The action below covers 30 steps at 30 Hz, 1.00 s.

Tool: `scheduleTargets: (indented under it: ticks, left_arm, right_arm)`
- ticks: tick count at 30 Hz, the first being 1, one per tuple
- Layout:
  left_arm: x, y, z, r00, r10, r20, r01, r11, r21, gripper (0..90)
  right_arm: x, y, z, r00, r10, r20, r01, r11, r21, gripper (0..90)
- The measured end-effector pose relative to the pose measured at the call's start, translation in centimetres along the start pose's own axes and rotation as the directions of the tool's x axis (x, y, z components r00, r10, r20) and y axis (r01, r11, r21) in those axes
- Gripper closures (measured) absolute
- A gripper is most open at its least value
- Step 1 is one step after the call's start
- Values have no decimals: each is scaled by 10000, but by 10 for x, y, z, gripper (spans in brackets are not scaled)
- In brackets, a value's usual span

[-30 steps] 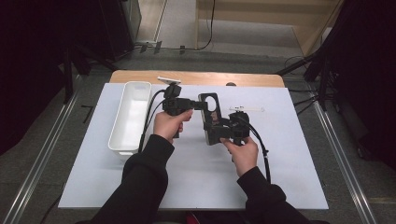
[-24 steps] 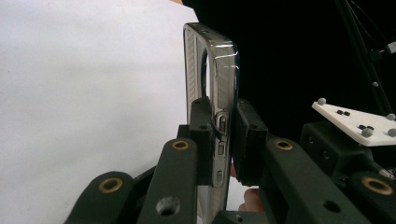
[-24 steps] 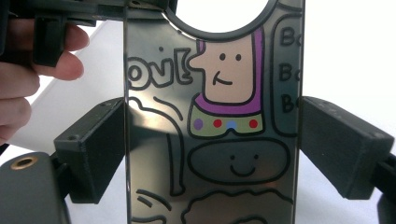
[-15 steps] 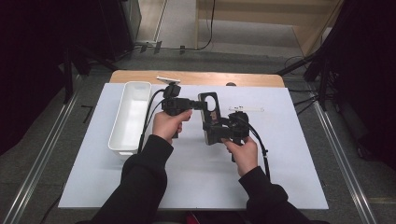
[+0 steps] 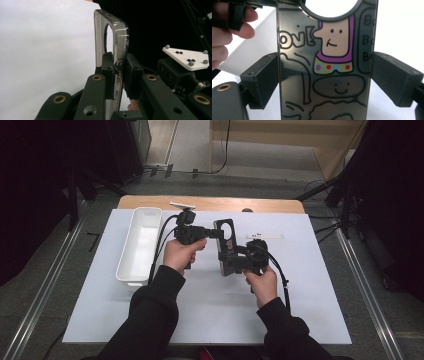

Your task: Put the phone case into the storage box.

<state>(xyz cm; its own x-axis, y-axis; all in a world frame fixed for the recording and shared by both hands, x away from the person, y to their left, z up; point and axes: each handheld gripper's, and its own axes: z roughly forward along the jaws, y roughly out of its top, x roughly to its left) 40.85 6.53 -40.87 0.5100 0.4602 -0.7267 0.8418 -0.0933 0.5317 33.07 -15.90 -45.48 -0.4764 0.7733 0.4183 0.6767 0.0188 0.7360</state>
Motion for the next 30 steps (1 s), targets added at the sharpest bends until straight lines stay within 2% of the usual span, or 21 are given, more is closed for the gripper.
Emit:
scheduleTargets:
  ticks: [2, 3, 6, 9, 11, 15, 17, 20, 23, 28, 30]
  left_arm:
    - [-1, 0, 1, 10000, 31, 20, -31, 10000, -13, 801]
    - [-2, 1, 1, 10000, 71, 64, -71, 10000, -4, 801]
    - [-5, 1, 1, 9997, 239, 105, -239, 9997, -6, 802]
    - [-7, 2, -1, 9991, 398, 119, -397, 9992, -83, 801]
    - [-8, 3, -3, 9984, 571, -28, -571, 9983, -105, 801]
    - [-9, 2, -7, 9955, 939, -144, -941, 9954, -154, 800]
    - [-10, 2, -9, 9927, 1172, -287, -1174, 9931, -58, 800]
    - [-12, 0, -12, 9870, 1511, -549, -1508, 9885, 106, 801]
    - [-12, -2, -16, 9843, 1664, -588, -1658, 9860, 163, 800]
    - [-12, -5, -23, 9803, 1882, -605, -1872, 9821, 220, 800]
    - [-12, -7, -26, 9783, 1985, -594, -1974, 9801, 227, 800]
  right_arm:
    - [1, 0, 0, 10000, -27, 79, 27, 10000, -7, 70]
    - [1, 0, 1, 9999, 66, 102, -66, 10000, 29, 3]
    - [0, 0, 3, 9998, 77, -185, -72, 9995, 305, 0]
    - [0, 0, 4, 9996, 71, -256, -60, 9990, 447, 0]
    - [1, 0, 3, 9996, -17, -278, 29, 9991, 431, 0]
    - [2, 0, 0, 9986, -206, -478, 227, 9988, 438, 0]
    - [1, 1, -1, 9966, -251, -784, 292, 9982, 519, 0]
    - [0, 2, -3, 9954, -281, -916, 338, 9975, 615, 0]
    - [-2, 3, -7, 9928, -336, -1151, 401, 9977, 542, 0]
    - [-6, 5, -11, 9951, -484, -858, 523, 9977, 439, 0]
    - [-8, 5, -12, 9949, -542, -852, 579, 9975, 406, 68]
